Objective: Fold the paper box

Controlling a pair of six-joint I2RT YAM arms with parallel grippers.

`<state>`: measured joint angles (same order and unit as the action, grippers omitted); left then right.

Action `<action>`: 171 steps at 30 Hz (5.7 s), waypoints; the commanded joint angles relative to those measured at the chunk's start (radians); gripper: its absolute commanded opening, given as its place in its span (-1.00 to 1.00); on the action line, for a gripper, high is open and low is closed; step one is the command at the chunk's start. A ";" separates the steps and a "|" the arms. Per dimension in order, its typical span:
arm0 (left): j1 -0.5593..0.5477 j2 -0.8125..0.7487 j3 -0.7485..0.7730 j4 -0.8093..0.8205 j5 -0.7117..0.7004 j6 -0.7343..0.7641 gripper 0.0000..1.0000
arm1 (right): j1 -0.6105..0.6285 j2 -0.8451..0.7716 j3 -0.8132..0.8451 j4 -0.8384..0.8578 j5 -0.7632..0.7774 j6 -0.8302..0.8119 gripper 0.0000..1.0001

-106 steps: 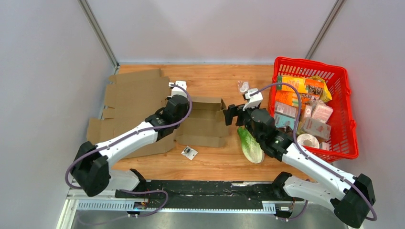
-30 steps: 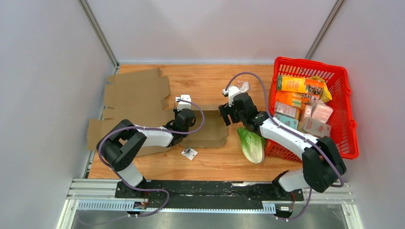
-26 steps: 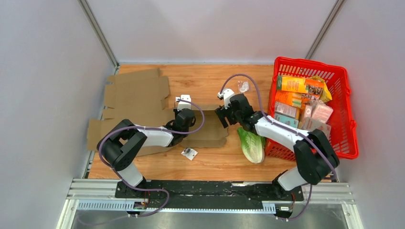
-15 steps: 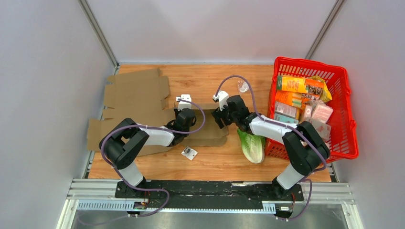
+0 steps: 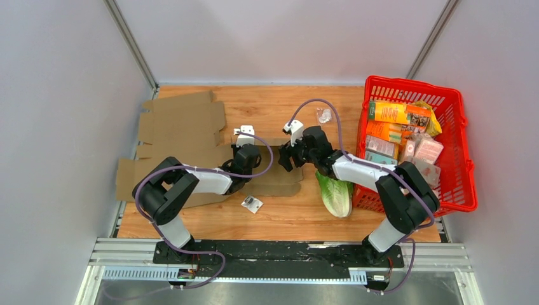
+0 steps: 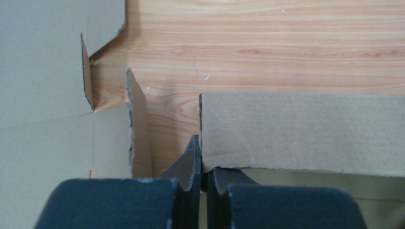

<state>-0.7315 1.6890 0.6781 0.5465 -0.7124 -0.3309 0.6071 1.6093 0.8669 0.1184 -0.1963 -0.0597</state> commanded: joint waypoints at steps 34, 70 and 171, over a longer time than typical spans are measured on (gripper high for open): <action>-0.002 0.029 0.023 -0.085 0.021 -0.005 -1.00 | 0.079 0.066 -0.052 0.357 0.446 0.044 0.05; -0.002 0.026 0.055 -0.161 0.014 -0.071 -1.00 | 0.246 0.227 0.152 0.053 1.002 0.400 -0.07; 0.135 -0.583 0.175 -0.865 0.656 -0.019 0.20 | -0.024 -0.144 0.239 -0.721 0.179 0.449 0.71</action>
<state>-0.4145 1.1881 0.8658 -0.2653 0.0963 -0.5011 0.5037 1.5795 1.1919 -0.5053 -0.1085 0.3515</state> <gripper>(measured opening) 0.656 0.854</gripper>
